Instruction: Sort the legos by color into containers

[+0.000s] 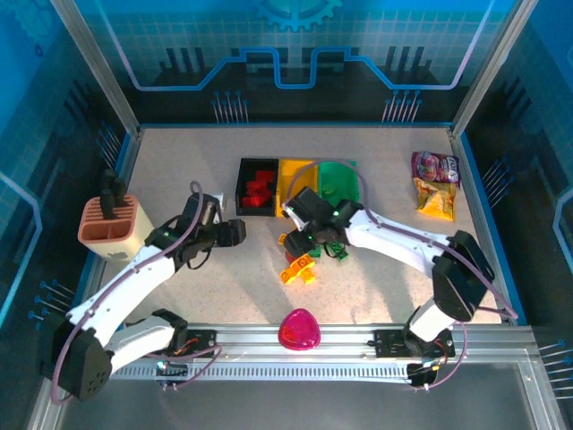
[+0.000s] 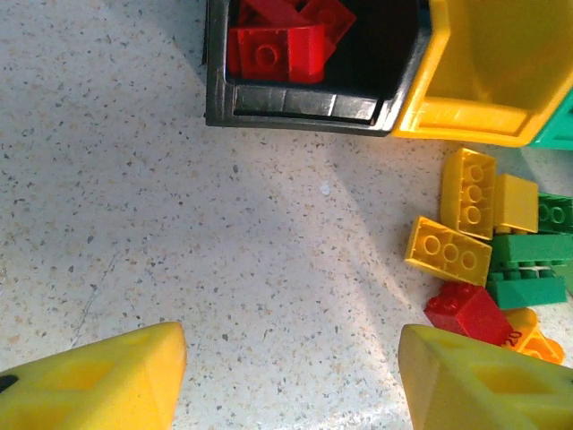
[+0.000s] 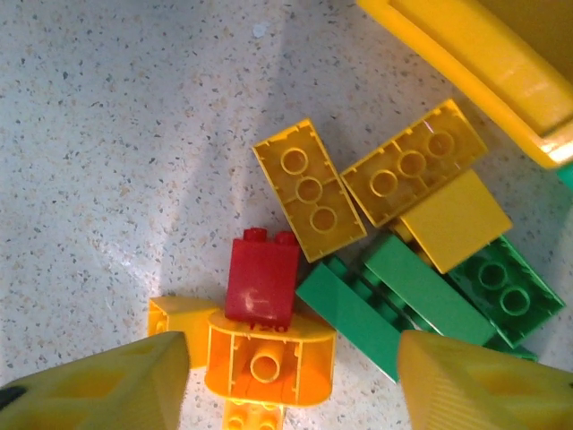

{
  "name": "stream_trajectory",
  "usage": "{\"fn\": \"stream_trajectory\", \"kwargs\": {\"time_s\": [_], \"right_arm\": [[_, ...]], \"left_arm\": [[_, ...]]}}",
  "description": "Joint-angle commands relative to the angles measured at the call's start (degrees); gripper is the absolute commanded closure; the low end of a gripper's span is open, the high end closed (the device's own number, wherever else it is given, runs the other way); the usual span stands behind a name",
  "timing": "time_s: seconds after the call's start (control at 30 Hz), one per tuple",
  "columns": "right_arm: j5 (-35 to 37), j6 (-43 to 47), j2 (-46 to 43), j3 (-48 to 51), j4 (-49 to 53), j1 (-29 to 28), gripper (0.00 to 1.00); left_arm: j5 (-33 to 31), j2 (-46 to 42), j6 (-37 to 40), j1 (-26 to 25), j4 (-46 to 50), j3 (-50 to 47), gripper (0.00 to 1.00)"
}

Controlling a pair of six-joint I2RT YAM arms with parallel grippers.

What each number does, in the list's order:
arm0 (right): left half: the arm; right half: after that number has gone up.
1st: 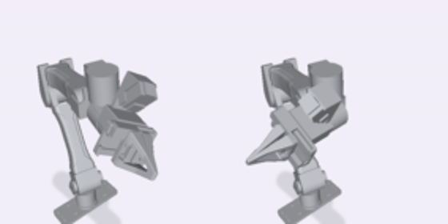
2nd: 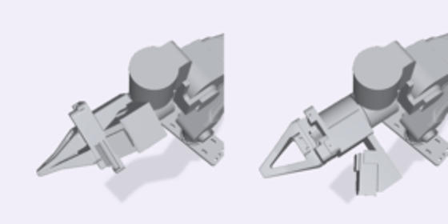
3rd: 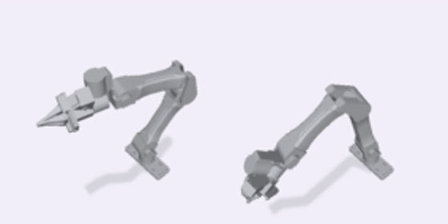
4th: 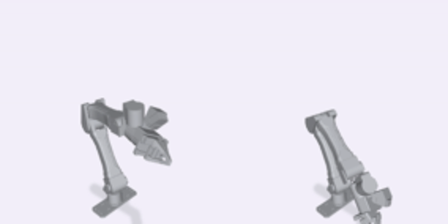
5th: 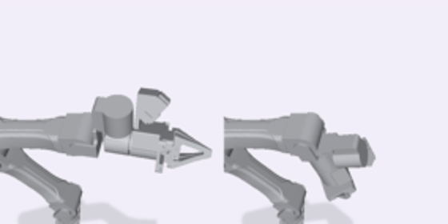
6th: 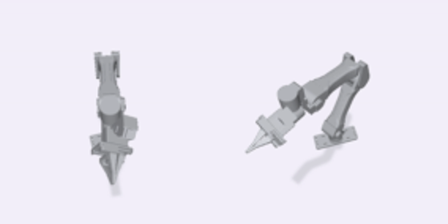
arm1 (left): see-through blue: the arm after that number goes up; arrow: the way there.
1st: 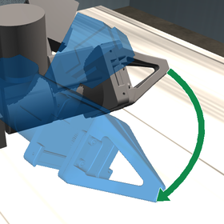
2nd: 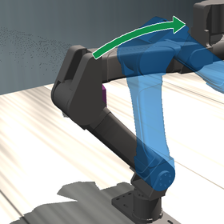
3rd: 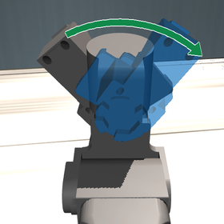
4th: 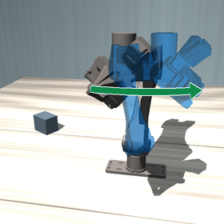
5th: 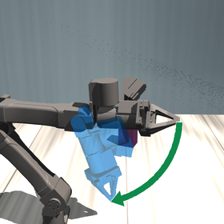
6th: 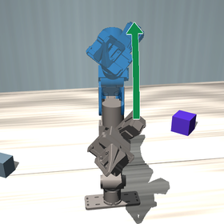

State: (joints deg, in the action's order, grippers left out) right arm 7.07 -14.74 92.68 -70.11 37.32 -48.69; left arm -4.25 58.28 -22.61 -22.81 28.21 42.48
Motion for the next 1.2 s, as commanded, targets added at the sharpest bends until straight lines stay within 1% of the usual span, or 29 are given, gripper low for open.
{"fn": "stream_trajectory", "kwargs": {"time_s": [0.0,0.1,0.17,0.23,0.37,0.8,1.1,1.17], "right_arm": [[0.82,1.25,4.43,-4.79,5.43,-1.45,0.41],[1.23,1.21,8.58,-8.04,7.53,-2.16,0.41],[1.30,1.16,11.17,-10.08,8.97,-2.79,0.43],[1.85,1.04,13.57,-12.04,10.83,-3.45,0.46],[3.53,0.27,17.00,-14.77,13.83,-4.34,0.47],[4.60,-0.82,24.15,-19.61,18.25,-6.07,0.50],[5.04,-1.42,27.12,-21.20,19.67,-6.07,0.52],[6.37,-1.94,27.37,-21.52,20.11,-6.15,0.53]], "left_arm": [[-1.08,-6.01,-1.27,-0.34,1.37,-2.19,0.35],[-1.03,-10.56,-2.26,-0.41,2.03,-3.48,0.35],[-0.37,-12.64,-3.25,-0.46,2.03,-4.23,0.35],[-0.78,-14.06,-3.57,-0.57,2.57,-4.66,0.35],[-1.57,-16.11,-4.37,-0.66,2.99,-5.70,0.35],[-1.64,-17.55,-5.73,-0.63,0.97,-9.13,0.35],[-1.76,-17.37,-5.79,-0.60,-0.30,-10.30,0.36],[-1.68,-17.17,-5.93,-0.64,-0.44,-10.31,0.36]]}}
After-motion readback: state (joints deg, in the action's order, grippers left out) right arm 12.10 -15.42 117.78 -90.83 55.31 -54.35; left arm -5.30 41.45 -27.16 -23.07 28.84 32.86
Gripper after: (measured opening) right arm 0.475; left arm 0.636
